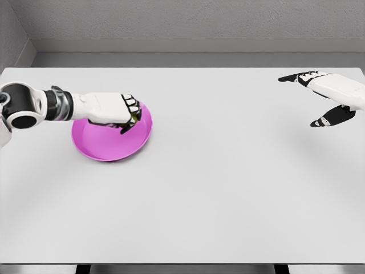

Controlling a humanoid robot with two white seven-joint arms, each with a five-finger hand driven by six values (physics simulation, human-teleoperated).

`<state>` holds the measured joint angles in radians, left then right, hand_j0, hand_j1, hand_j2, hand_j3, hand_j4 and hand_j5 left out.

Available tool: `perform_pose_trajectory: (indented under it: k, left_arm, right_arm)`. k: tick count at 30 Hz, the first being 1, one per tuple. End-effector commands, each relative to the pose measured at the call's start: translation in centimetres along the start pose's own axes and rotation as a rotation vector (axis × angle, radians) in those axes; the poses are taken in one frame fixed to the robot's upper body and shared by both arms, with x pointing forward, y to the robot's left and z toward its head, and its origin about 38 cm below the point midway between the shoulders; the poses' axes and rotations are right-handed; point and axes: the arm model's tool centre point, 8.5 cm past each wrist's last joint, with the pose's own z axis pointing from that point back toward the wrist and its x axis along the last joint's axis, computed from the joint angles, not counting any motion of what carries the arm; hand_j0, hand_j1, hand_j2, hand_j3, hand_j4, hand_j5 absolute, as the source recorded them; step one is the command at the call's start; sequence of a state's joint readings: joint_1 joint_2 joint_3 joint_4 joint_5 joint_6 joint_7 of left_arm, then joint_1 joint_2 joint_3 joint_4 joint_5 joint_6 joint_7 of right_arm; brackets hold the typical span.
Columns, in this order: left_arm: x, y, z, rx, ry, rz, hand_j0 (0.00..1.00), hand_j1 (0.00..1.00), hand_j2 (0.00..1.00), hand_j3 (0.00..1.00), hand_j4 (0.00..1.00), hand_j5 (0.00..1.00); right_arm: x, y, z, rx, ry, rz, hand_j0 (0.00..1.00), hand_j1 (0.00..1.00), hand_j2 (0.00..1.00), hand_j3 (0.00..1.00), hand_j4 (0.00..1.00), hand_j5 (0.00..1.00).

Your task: Put the apple on the plate with both arms

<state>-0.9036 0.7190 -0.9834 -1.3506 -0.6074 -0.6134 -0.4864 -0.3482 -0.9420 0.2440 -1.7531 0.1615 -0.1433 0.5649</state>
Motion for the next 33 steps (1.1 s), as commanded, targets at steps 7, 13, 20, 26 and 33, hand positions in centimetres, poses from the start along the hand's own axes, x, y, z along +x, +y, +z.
perform_pose_trajectory:
  k: [7,13,20,26,33]
  left_arm:
    - [-0.4,-0.5,0.0,0.000,0.010,0.028,0.92,0.92,0.92,0.92,0.92,0.92]
    - [-0.8,-0.5,0.5,0.004,0.021,0.031,1.00,1.00,1.00,1.00,1.00,1.00]
    - [-3.5,0.1,3.6,0.134,0.062,0.198,1.00,1.00,1.00,1.00,1.00,1.00]
    - [-6.1,-1.9,7.3,0.174,0.132,0.334,1.00,1.00,1.00,1.00,1.00,1.00]
    - [-6.9,-6.0,10.6,0.135,0.207,0.416,1.00,1.00,1.00,1.00,1.00,1.00]
  right_arm:
    - [0.0,0.0,0.0,-0.001,-0.002,-0.003,1.00,1.00,1.00,1.00,1.00,1.00]
    - [0.0,0.0,0.0,-0.001,-0.002,-0.003,1.00,1.00,1.00,1.00,1.00,1.00]
    - [0.1,-0.3,0.0,-0.006,-0.003,0.000,1.00,1.00,1.00,1.00,1.00,1.00]
    - [0.1,-0.4,0.0,-0.009,-0.003,0.002,1.00,1.00,1.00,1.00,1.00,1.00]
    - [0.1,-1.5,0.2,-0.033,-0.001,0.017,1.00,1.00,1.00,1.00,1.00,1.00]
